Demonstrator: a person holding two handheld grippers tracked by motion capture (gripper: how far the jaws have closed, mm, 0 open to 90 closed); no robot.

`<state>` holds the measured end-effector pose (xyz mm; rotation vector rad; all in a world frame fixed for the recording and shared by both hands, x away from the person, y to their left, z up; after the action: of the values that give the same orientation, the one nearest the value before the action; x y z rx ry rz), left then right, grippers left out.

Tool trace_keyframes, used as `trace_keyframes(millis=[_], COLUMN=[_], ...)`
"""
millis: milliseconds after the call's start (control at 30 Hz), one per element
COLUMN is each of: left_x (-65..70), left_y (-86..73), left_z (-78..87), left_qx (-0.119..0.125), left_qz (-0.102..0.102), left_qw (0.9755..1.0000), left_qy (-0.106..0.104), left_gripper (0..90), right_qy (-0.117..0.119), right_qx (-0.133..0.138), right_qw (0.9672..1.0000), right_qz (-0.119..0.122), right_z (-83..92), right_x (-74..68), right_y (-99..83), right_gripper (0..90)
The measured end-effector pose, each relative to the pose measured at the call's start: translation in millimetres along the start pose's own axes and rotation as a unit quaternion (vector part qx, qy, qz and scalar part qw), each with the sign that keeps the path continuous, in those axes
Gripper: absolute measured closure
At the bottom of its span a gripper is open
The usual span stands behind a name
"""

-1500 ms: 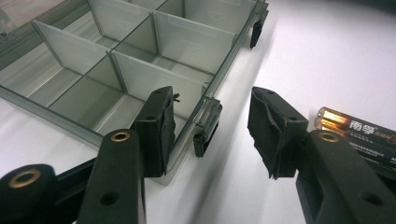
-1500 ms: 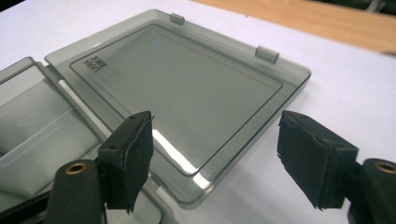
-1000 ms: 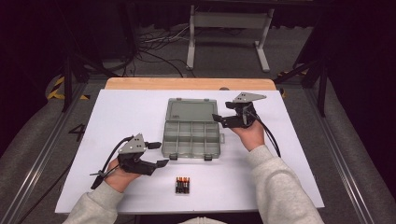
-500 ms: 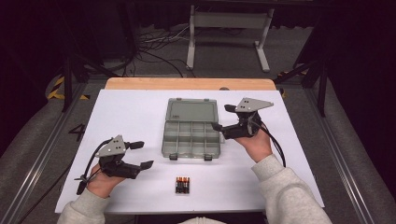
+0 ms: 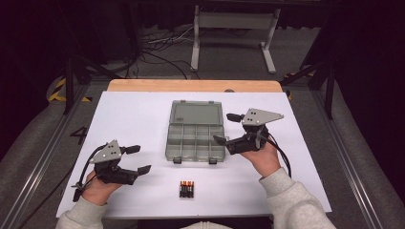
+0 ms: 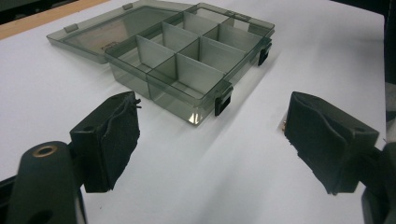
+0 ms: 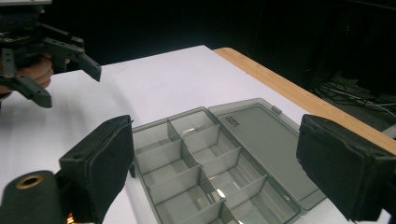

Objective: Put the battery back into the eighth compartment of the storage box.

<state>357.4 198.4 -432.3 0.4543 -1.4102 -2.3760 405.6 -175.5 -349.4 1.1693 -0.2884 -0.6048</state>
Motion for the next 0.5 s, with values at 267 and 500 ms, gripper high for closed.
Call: trace_keyframes(millis=[267,500], left_x=[1.3,3.7], left_y=[-2.4,-5.8], left_z=[1.7,6.1], left_qx=[0.011,0.01], left_qz=[-0.008,-0.003], left_qw=[0.9999,0.9999], left_qy=[0.01,0.011], left_gripper=[19.4,19.2], right_qy=[0.032,0.067], right_qx=[0.006,-0.016], right_qw=[0.9995,0.9976], right_qz=[0.006,0.011], right_z=[-1.5,-16.1], right_x=[-18.8,-35.4], right_y=[-0.2,-8.0], right_gripper=[8.7,6.0])
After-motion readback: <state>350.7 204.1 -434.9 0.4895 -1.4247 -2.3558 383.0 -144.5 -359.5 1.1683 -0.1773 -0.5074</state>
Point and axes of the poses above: each handheld gripper's, and its own axes: z roughly backward along the jaws, y roughly out of its top, x roughly to its right, the point moved 3 cm from there along -z, roughly forward along the jaws, and after that the axes turned 10 degrees about -z, right-handed, at the moved point
